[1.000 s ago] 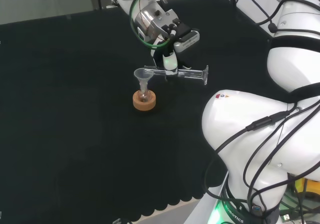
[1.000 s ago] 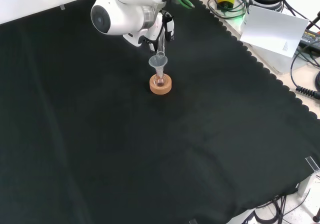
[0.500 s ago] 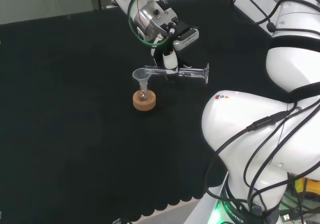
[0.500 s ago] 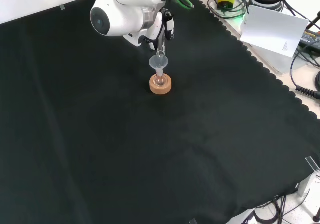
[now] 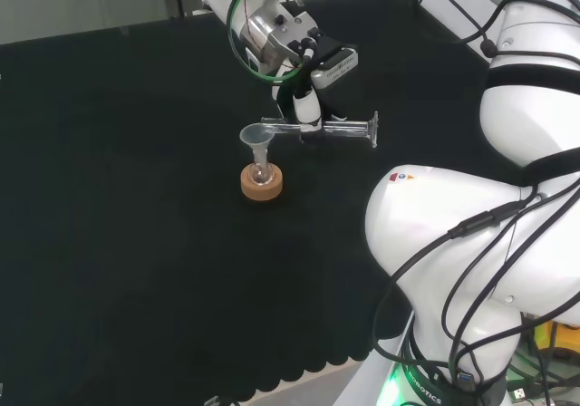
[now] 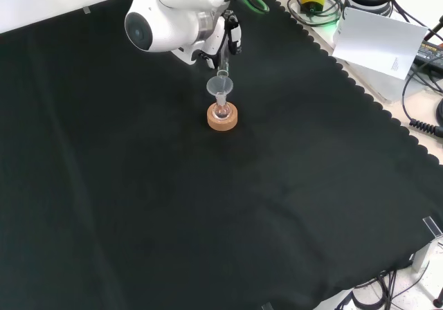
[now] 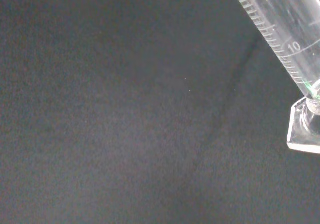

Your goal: Pour the water from the graduated cylinder into the round-bottom flask.

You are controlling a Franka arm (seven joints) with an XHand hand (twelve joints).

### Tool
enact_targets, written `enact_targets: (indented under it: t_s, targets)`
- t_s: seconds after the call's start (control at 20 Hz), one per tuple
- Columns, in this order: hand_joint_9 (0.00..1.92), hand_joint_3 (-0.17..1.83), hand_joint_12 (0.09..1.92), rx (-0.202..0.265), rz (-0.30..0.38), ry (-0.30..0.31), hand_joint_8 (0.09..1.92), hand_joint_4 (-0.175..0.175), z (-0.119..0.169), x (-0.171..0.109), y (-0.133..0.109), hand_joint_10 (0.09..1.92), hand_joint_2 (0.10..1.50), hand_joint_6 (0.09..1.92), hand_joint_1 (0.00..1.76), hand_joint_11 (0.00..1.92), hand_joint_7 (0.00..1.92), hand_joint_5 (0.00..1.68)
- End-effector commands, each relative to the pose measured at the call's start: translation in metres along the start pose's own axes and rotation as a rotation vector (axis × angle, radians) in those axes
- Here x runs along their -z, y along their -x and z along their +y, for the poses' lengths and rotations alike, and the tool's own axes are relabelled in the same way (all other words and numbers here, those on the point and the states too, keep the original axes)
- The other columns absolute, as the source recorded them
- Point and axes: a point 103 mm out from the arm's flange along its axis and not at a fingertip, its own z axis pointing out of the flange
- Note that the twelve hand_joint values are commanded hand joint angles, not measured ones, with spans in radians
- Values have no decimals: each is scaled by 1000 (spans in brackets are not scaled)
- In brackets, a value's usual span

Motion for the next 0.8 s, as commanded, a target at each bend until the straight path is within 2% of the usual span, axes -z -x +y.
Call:
enact_targets:
  t_s: [0.05,0.15,0.8]
  targets:
    - [1550,-2,665,-17,-17,-22,313,-50,-3,7,-10,87,1107,969,1117,1408,1318,1012]
    - [1550,-2,664,-8,-12,-20,312,-50,-5,5,-3,87,1107,969,1117,1408,1319,1012]
    - [1552,-2,663,-12,-18,-37,305,-49,-7,5,-4,87,1106,968,1117,1413,1323,1012]
